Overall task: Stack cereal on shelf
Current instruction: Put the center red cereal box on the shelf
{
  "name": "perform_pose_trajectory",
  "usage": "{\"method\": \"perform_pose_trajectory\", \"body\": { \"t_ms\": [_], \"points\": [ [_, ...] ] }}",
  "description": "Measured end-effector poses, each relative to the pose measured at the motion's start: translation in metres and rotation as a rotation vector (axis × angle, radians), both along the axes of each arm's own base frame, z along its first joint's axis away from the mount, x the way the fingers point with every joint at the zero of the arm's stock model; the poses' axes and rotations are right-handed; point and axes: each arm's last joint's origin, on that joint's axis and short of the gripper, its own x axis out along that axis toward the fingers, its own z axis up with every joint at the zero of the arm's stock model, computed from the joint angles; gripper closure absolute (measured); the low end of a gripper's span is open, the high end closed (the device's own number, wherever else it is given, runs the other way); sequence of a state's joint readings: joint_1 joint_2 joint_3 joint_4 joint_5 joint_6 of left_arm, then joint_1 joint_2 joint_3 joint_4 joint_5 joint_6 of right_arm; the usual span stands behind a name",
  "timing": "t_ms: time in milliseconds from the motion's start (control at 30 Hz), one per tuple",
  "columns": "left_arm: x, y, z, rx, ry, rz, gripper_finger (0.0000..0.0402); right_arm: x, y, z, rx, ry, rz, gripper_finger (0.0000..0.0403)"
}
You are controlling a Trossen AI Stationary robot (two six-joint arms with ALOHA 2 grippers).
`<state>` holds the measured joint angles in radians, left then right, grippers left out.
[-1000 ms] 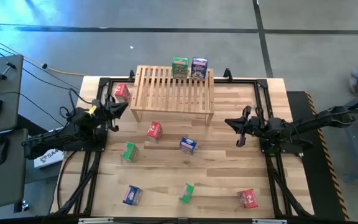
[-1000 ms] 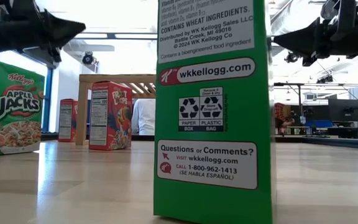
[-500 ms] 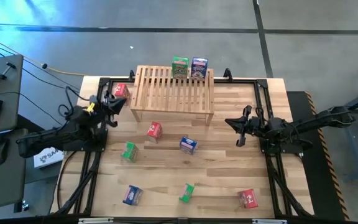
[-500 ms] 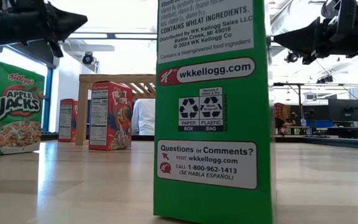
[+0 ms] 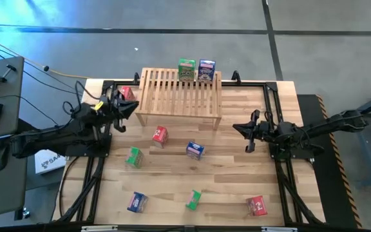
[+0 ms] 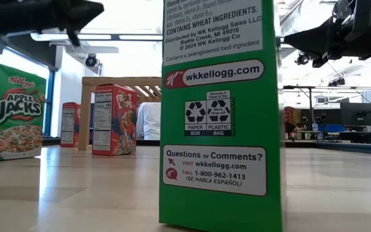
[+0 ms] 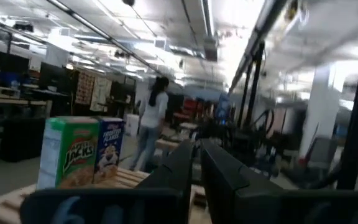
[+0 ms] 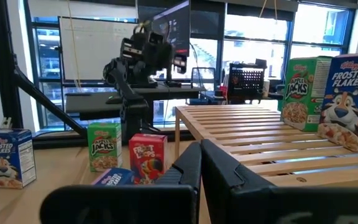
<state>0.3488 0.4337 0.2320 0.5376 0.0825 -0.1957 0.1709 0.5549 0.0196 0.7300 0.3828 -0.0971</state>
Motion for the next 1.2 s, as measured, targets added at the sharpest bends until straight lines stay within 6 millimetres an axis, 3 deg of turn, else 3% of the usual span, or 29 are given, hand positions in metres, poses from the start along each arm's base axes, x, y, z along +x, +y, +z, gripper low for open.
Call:
{"method": "perform_pose_trajectory", "body": {
  "t_ms": [267,533,767,1200],
  "points": [
    [0.027,0.001,0.042,-0.030,0.297,-0.042,0.0397,0.000,0.000,-0.001,0.016,0.008,0.004,0.0403],
    [0.032,-0.013,0.068,-0.193,0.627,-0.065,0.0401,0.000,0.000,-0.002,0.010,0.015,0.003,0.0402],
    [0.056,-0.030,0.064,-0.318,0.856,-0.016,0.0385,0.001,0.000,-0.003,0.013,0.024,0.004,0.0402],
    [0.104,-0.049,0.045,-0.677,1.061,-0.013,0.0277,0.001,0.001,-0.004,0.004,0.034,0.044,0.0402]
  ]
}}
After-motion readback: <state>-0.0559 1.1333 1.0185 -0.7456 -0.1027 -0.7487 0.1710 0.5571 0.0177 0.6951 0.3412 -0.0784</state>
